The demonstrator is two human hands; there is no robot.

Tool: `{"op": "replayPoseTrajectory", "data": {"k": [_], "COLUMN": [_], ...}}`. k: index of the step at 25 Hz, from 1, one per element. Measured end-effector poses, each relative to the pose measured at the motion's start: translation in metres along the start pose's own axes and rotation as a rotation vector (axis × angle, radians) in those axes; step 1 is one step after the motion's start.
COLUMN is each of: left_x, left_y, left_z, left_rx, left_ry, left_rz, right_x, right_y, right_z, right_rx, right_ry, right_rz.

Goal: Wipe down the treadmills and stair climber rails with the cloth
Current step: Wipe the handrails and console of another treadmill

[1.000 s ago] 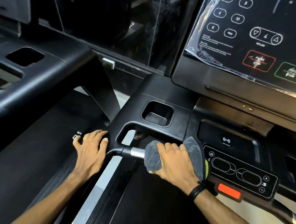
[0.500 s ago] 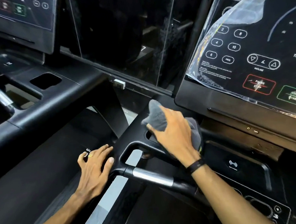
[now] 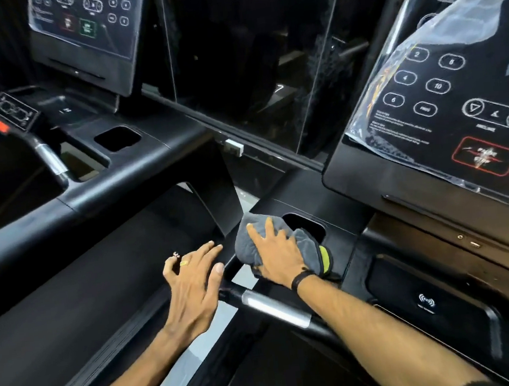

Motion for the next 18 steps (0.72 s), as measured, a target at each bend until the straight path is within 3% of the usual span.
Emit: {"op": "replayPoseTrajectory", "data": {"k": [6, 9, 13, 18], "left_x": [0.033, 0.044, 0.057, 0.073], "left_y": [0.035, 0.042, 0.045, 0.04], "left_z": [-0.028, -0.037, -0.046, -0.067], "left_rx": [0.063, 0.067, 0.083, 0.097], "left_ry": [-0.052, -0.064, -0.088, -0.113], "left_rz": [0.017, 0.023, 0.009, 0.026], "right_x": [-0.018, -0.012, -0.007, 0.006], "right_y": [0.063, 0.09, 0.126, 0.135], "right_z": [0.076, 0.104, 0.106, 0.091], "right_rx": [-0.322, -0.207, 0.191, 0.182], "right_ry": [-0.09, -0.242, -0.505, -0.585], "right_rz": [0.084, -0.013, -0.327, -0.343]}}
Point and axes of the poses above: each hand's wrist, its own z-axis away from the middle knuckle, its own x-axis out of the palm, y = z × x, the point moved 4 cm from there along -z, towards the middle knuckle, and after that the axes turned 7 degrees about x, right-handed, at the moved point
